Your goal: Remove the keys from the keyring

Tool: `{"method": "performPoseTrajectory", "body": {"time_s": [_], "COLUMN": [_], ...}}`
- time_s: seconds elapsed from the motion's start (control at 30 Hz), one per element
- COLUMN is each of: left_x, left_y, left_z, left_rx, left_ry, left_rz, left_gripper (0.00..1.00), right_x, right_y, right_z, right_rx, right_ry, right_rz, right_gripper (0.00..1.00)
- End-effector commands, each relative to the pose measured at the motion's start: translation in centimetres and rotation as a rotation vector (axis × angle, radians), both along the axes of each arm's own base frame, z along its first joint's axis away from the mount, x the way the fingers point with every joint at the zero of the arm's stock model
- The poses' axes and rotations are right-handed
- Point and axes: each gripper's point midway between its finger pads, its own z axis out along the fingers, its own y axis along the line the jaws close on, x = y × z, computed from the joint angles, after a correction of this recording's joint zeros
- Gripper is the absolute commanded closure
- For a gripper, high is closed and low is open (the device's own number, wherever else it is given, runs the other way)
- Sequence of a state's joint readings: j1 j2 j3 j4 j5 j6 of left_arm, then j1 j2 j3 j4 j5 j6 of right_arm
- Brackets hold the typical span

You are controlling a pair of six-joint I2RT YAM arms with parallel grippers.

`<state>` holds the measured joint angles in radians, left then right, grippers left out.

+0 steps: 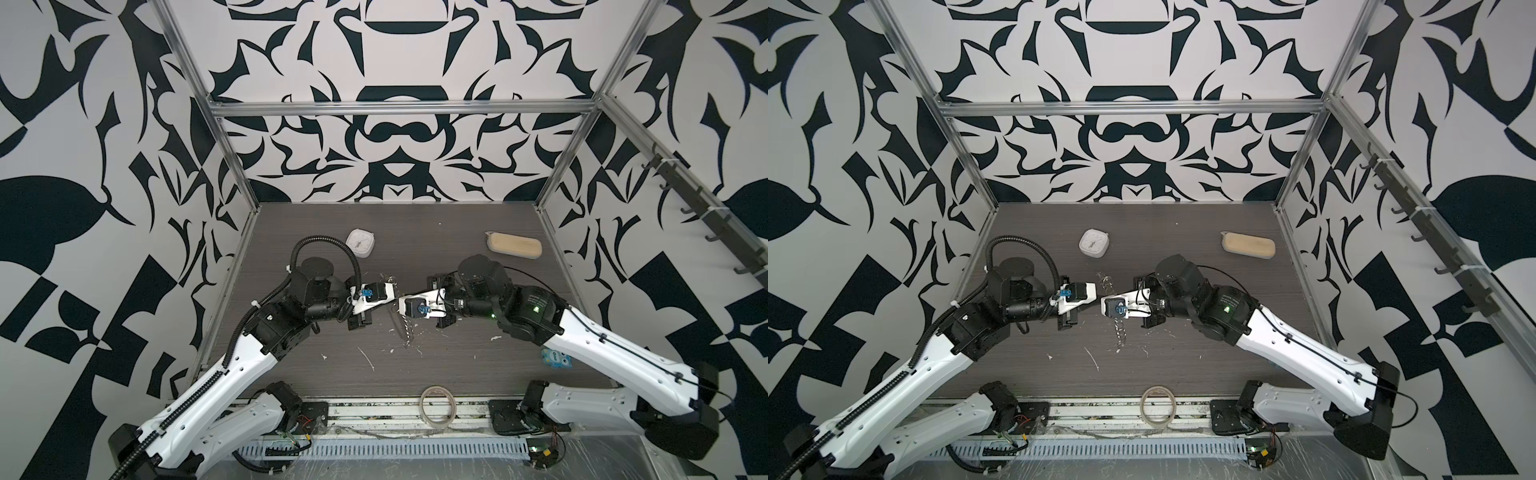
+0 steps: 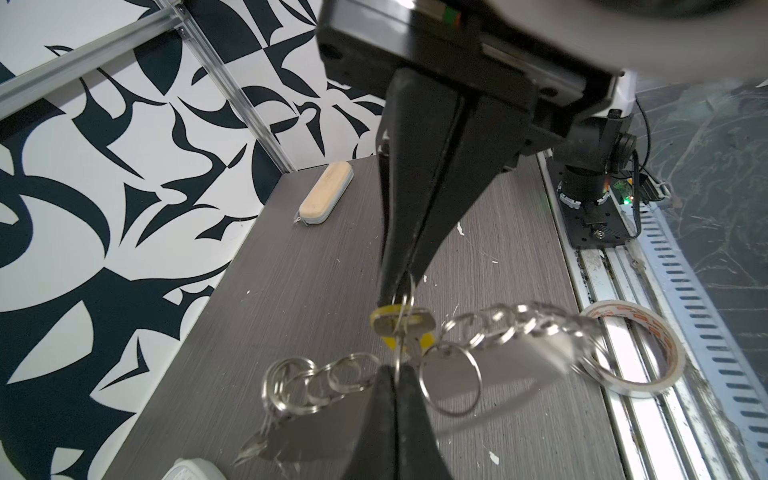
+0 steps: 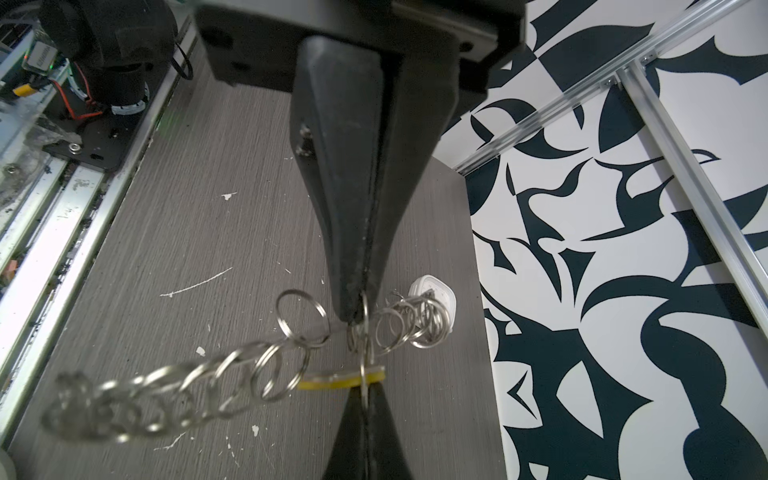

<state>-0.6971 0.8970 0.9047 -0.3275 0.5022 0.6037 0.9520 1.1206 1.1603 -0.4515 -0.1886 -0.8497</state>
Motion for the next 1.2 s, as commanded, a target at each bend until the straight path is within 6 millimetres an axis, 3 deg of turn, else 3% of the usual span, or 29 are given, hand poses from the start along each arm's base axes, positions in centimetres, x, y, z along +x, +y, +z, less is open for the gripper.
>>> {"method": "performPoseTrajectory", "body": {"time_s": [0.0,0.67,0.97,1.17], "left_x": [0.0,0.4,-0.3,-1.0], "left_y": [0.0,-0.1,0.2,0.3], "left_z": [-0.4,0.1,0.8,1.6], "left_rx": [0.021,0.017,-0.004,-0.058], "left_ry": [0.001,0.027,0.003,-0.038], "left_rz": [-0.007,0.017,0.000,-0.024], "left_gripper": [1.00,1.00,1.00,1.00], "right_x": [-0.3,-0.7,0.1,0.2], "right_y": [0.7,2.3,1.8,1.4], "right_z": [3.5,2.8,2.9,1.6], "right_rx": [0.081,0.054,0.048,0.045], "right_ry": [-0.057,-0.055,-0.036,-0.010], "right_rz": [0.038,0.090,0.011,-0.008], "right_gripper": [1.00,1.00,1.00,1.00]}}
